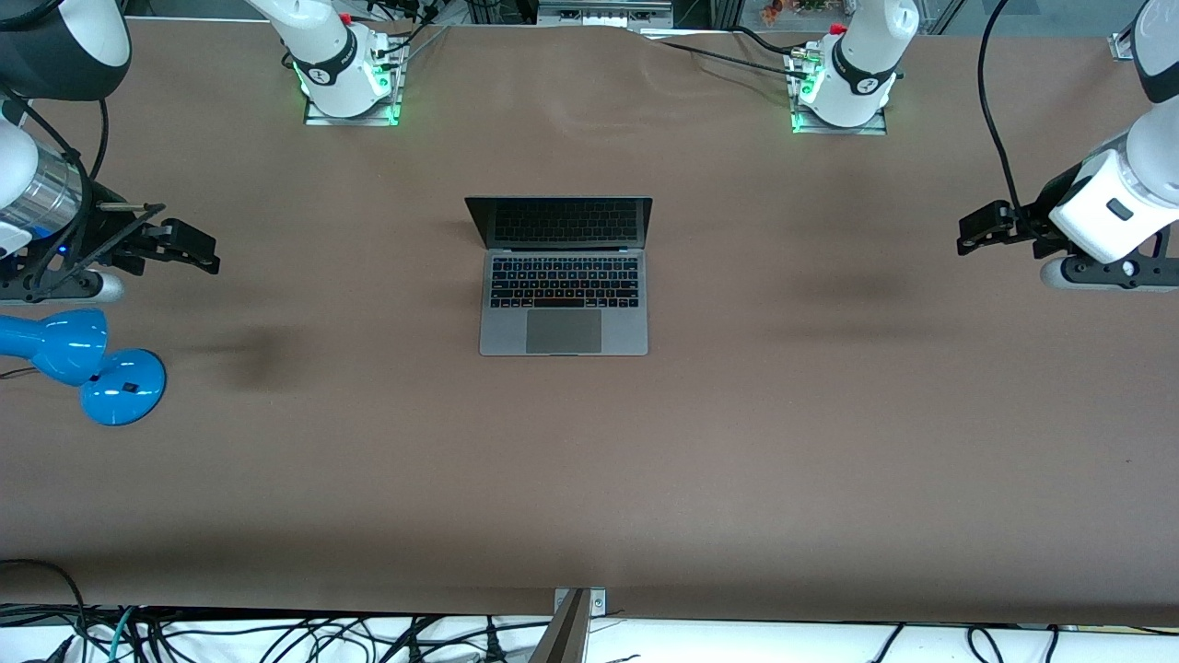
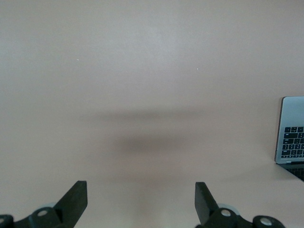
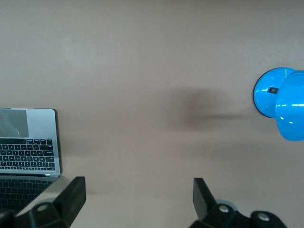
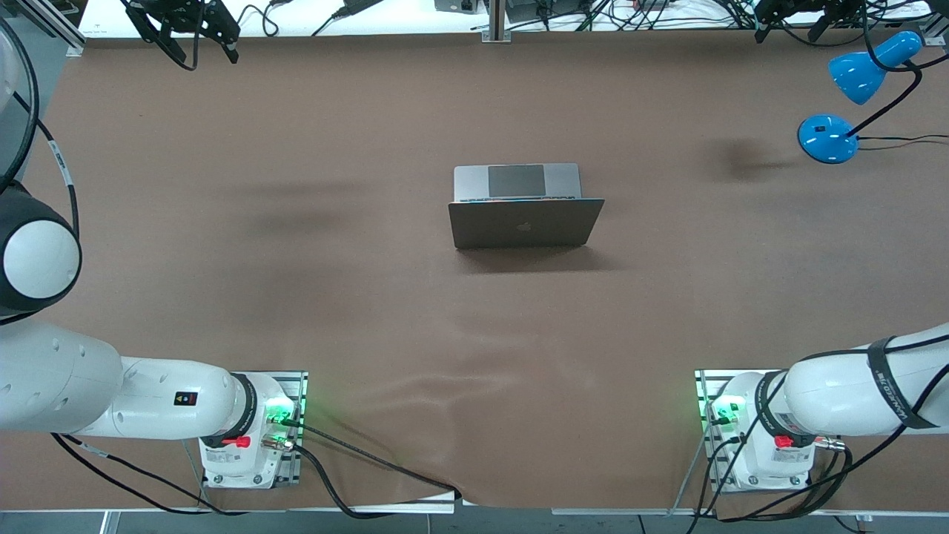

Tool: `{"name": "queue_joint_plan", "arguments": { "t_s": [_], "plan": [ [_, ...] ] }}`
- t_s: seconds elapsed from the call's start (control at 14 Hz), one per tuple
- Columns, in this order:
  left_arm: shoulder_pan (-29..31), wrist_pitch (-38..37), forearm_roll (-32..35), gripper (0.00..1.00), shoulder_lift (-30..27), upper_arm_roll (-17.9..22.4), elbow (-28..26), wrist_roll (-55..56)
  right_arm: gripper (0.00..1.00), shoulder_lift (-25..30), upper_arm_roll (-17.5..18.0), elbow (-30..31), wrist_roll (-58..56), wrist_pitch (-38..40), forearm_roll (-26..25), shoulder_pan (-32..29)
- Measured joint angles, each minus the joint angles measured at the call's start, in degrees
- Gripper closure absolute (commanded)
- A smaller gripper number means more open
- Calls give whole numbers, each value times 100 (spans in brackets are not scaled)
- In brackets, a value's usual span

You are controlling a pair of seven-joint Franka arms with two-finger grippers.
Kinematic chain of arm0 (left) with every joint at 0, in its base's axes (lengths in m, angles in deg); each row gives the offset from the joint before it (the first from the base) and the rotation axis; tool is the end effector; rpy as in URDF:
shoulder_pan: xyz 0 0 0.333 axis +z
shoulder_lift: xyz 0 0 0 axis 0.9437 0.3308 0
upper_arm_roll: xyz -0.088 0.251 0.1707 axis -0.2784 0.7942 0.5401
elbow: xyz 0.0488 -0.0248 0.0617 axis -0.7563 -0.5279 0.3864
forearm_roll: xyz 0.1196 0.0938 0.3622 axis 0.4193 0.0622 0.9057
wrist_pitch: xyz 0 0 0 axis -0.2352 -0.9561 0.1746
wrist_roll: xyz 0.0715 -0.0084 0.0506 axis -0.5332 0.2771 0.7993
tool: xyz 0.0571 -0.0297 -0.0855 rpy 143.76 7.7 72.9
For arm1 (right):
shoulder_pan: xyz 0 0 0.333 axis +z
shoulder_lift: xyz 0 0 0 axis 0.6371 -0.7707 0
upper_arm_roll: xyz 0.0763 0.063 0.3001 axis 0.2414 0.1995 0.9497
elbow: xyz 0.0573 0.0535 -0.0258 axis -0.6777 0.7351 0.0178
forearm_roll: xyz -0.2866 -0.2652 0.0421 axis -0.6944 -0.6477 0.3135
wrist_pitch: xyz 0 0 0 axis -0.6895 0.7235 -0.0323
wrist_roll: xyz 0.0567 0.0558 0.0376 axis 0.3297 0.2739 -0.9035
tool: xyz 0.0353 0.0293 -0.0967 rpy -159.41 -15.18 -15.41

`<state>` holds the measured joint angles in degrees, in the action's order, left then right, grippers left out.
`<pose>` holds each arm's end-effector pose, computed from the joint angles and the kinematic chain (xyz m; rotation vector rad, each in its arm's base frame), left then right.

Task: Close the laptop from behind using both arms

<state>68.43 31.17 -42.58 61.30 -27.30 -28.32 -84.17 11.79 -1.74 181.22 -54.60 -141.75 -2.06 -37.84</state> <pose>0.5687 -0.0244 0.5578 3.1191 -0.0087 -0.2017 0.5916 0.0346 0.5572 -3.1230 -0.0291 0.0662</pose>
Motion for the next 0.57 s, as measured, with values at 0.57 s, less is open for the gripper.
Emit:
{"name": "queue_joint_plan", "arguments": {
  "t_s": [0.57],
  "plan": [
    [-147,-15,0,0,237,-444,-15,357,0,-87,40,0,-13,0,2,9]
  ]
}}
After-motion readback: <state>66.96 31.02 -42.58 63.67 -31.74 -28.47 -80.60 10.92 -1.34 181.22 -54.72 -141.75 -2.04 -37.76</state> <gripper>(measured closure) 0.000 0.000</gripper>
